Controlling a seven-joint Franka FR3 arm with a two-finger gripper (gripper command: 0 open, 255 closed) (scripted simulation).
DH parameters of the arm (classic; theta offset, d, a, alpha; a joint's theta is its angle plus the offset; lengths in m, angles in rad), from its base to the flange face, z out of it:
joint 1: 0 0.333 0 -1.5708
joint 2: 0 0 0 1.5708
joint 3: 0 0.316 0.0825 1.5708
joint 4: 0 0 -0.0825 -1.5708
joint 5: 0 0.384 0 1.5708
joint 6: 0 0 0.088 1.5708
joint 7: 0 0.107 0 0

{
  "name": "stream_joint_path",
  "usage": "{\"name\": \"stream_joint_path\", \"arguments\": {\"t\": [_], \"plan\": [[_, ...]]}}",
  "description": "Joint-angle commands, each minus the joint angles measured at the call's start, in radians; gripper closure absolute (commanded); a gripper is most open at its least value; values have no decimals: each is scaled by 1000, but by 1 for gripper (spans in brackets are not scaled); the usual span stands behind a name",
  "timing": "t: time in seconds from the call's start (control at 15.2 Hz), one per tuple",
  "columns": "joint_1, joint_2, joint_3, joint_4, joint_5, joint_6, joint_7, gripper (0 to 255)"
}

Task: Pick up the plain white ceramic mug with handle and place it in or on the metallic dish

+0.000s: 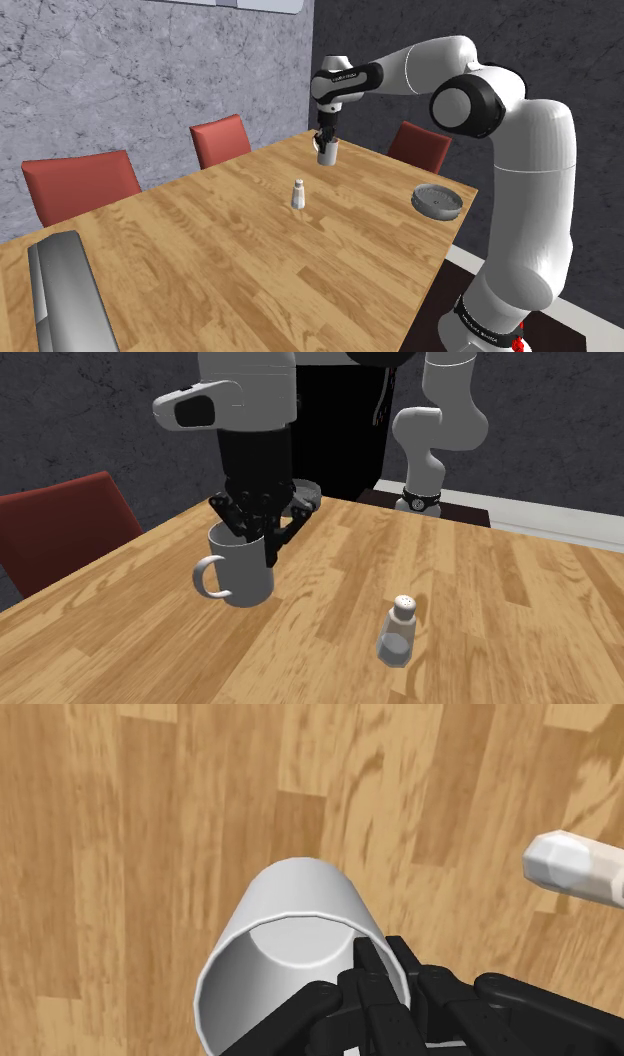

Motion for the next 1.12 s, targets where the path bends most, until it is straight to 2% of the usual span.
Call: {"name": "stream_joint_path", "arguments": {"t": [0.0,0.33,0.66,1.06], "plan": [[0,-4,0,21,-1,-25,2,255],[-1,-11,-2,77,-4,-89,4,255],[-23,-192,-27,-169,-24,-22,-49,255],[-59,-380,-65,-397,-58,19,-116,255]]}}
